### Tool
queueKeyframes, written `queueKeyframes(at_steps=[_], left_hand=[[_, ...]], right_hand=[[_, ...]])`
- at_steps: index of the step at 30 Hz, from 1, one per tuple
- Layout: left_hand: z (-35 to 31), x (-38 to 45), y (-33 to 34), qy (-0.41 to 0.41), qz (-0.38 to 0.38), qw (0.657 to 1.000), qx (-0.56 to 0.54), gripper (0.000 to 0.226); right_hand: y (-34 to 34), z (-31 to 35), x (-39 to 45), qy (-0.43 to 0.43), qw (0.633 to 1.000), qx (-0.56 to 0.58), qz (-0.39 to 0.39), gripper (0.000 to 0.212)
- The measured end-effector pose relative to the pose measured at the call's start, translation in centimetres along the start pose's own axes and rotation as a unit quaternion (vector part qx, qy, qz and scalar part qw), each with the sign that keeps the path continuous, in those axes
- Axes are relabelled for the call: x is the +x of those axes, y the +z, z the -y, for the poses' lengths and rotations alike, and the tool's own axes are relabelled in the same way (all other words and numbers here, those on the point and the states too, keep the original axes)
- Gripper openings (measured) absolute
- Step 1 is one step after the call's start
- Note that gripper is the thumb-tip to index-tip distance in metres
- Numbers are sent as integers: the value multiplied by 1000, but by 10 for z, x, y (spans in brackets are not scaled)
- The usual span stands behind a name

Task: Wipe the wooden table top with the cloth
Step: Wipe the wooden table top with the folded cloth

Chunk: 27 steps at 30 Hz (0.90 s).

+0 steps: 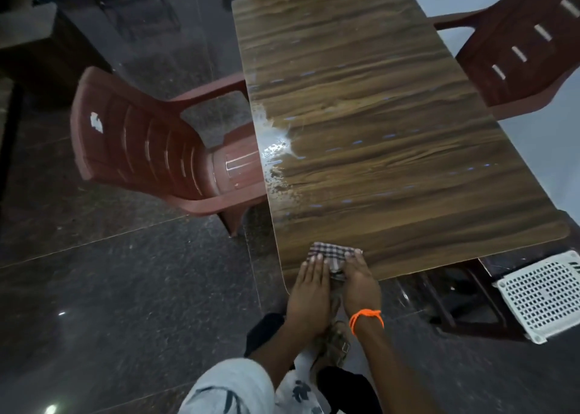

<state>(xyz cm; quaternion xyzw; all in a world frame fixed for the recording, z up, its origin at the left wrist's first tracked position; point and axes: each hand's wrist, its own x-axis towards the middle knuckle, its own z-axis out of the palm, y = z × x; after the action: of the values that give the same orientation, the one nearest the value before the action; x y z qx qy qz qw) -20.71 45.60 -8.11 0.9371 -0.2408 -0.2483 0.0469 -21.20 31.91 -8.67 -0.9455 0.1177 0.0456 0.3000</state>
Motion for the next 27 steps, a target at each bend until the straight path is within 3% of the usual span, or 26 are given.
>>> queueKeyframes(at_steps=[5, 12, 20, 24, 27], left_hand=[[45, 33, -30, 18, -20, 999, 19, 73], [128, -5, -22, 91, 3, 996, 19, 76], [142, -23, -18, 246, 24, 968, 32, 71], [130, 26, -36, 283, 10, 959, 32, 73], [135, 68, -54, 266, 1, 963, 36, 72]], right_hand=[[16, 26, 40, 13, 999, -33, -3, 36], [59, 92, 14, 13, 1000, -16, -6, 43], [71, 99, -47, 160, 983, 29, -87, 50], [66, 89, -8, 269, 954, 29, -130, 54], [60, 91, 40, 251, 958, 12, -140, 48]])
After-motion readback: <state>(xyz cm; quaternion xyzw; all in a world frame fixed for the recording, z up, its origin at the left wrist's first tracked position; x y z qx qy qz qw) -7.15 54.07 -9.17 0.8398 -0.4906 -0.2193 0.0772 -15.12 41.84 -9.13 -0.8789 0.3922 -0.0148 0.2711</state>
